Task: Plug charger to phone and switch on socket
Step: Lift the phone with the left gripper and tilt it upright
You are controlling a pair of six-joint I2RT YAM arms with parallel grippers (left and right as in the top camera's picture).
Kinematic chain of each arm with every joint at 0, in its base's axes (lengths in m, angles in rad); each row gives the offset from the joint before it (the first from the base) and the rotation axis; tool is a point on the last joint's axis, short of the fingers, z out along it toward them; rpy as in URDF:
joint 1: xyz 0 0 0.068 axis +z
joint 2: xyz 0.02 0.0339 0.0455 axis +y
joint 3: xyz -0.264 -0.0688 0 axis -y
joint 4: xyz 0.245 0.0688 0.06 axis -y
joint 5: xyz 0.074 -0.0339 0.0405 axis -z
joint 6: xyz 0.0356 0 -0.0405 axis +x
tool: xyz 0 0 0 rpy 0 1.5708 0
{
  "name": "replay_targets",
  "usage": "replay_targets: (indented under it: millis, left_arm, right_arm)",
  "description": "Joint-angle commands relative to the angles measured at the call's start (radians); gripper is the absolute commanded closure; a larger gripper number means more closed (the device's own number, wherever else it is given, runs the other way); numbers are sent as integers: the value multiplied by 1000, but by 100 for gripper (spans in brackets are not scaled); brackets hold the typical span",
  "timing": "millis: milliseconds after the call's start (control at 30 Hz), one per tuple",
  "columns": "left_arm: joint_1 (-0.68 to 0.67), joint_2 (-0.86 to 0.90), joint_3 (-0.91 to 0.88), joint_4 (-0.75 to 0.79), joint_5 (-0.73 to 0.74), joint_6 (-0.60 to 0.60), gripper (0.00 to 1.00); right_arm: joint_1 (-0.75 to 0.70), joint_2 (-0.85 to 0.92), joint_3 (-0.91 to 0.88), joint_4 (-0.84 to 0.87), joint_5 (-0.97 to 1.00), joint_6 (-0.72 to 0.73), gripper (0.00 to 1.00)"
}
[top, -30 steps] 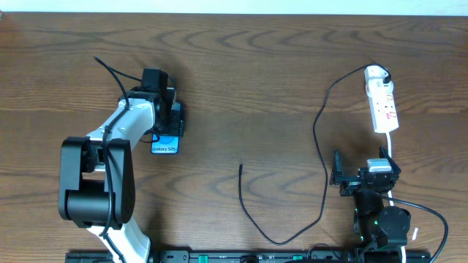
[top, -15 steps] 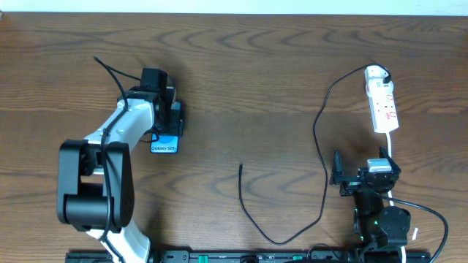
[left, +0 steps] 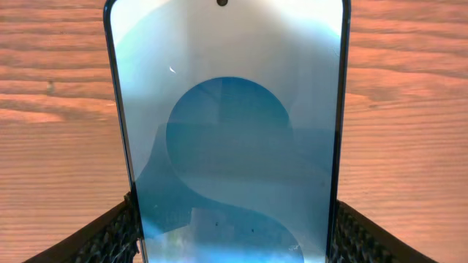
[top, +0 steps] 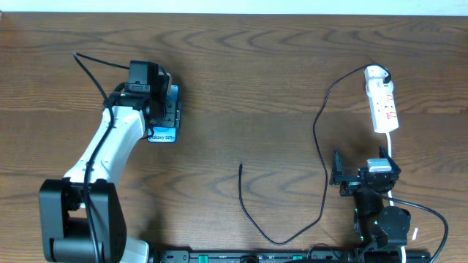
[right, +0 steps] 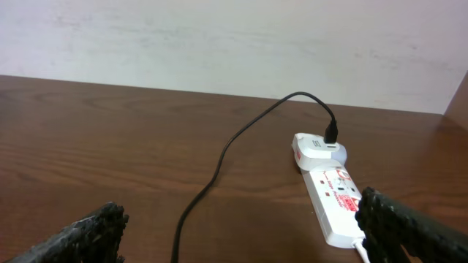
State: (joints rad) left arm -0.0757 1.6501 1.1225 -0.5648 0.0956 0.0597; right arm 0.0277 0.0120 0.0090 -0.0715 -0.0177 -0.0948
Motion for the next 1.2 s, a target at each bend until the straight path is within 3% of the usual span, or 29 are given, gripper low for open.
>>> replay_targets:
  millis: [0,233,433,867,1167]
  left_arm:
    - [-2,-54,10,-3,177,-88,93]
    - [-2,-66,10,48,510,-275,92]
    - [-2,-66,10,66,632,-521,92]
    - [-2,-66,10,209,1042,-875,93]
    - [-2,-66,10,212,1140,-1163,93]
  right_arm:
    - [9,-7,-3,-3,11,11,1]
    - [9,-7,-3,-3,11,11,1]
    - [9,-7,-3,-3,11,11,1]
    - [9,-7,-3,-3,11,11,1]
    - [9,-7,-3,-3,11,11,1]
